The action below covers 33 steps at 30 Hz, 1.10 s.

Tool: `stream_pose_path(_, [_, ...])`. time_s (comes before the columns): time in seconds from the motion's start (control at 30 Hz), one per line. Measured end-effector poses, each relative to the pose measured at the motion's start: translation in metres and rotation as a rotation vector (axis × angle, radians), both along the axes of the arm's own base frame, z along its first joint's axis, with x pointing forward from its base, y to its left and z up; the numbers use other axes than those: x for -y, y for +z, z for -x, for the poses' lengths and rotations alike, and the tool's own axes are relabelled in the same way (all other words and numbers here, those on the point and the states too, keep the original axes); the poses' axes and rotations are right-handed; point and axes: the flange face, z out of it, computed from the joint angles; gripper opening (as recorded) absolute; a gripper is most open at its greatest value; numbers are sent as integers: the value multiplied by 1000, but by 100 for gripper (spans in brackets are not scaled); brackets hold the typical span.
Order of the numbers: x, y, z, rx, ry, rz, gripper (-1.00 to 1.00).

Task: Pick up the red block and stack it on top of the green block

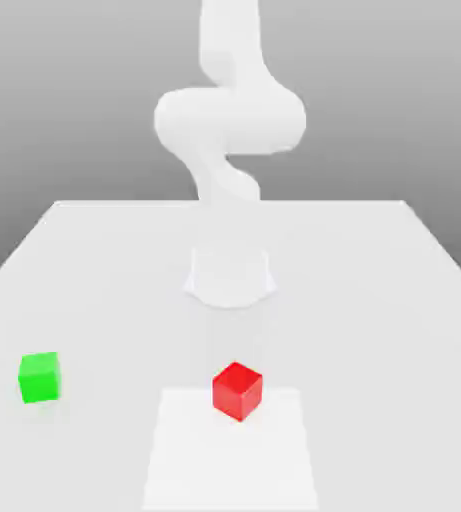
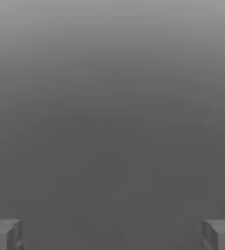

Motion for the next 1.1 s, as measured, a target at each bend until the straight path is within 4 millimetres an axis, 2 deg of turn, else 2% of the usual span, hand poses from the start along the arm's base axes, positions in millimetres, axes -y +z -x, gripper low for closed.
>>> stream_pose_path(0.13, [-2, -99, -35, -149, -95, -76, 0])
stream_pose_path(0.23, [-4, -174, -45, -259, -173, -121, 0])
stream_pose_path(0.3, [-5, -224, -44, -333, -230, -147, 0])
stream_pose_path(0.43, [-8, -326, -23, -489, -359, -185, 0])
stream_pose_path(0.6, [-9, -450, 28, -675, -533, -205, 0])
stream_pose_path(0.67, [-8, -477, 34, -695, -556, -209, 0])
stream_pose_path(0.77, [-9, -504, 37, -701, -557, -210, 0])
stream_pose_path(0.8, [-10, -513, 38, -702, -558, -210, -100])
stream_pose_path(1.0, [-10, -517, 38, -701, -557, -210, -100])
stream_pose_path(1.1, [-10, -503, 37, -701, -557, -209, -100])
